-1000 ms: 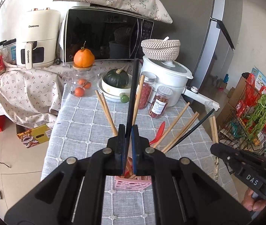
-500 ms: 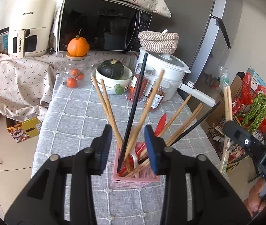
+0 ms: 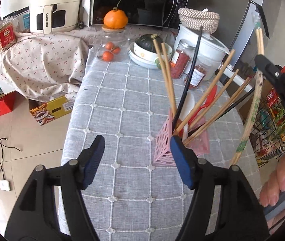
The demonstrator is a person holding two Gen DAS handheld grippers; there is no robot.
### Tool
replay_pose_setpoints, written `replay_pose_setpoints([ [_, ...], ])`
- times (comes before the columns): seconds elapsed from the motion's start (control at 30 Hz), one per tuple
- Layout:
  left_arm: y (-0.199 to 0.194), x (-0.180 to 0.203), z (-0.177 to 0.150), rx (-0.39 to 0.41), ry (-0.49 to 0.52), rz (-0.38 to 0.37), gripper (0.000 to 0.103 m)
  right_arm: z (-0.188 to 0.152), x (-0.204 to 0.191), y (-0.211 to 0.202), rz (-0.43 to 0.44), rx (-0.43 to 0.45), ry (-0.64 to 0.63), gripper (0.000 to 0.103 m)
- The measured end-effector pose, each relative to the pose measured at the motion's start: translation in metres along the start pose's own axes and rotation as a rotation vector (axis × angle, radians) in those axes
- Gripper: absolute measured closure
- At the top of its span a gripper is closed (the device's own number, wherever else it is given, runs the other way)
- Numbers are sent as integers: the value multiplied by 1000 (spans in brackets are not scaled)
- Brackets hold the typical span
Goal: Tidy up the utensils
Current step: 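Drop the black chopstick into the basket with the left tool while the right tool lowers its chopstick in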
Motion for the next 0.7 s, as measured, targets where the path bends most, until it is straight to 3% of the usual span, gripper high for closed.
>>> replay_pose_setpoints([
  [0.1, 1, -12, -4, -30, -23, 2, 33, 7, -9, 4, -46, 68, -19, 98],
  [0.2, -1, -18, -5, -48, -56, -22, 33, 5, -20, 10, -37, 89, 9, 98],
  [0.47, -16, -25, -4, -24, -49, -15, 31, -17, -30, 21, -163, 237, -3, 98],
  [0.7, -16, -30, -4, -25, -48, -6, 30, -40, -24, 29, -230, 259, 3, 96],
])
Point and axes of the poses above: each gripper's, at about its wrist camera, not at the fingertips, and y roughly the way its jaws point, x to its right, z to its top, the point moved 8 cm from there along y, roughly the way its jaws point, and after that the axes turned 9 degrees about -z, right-handed, at the moved point
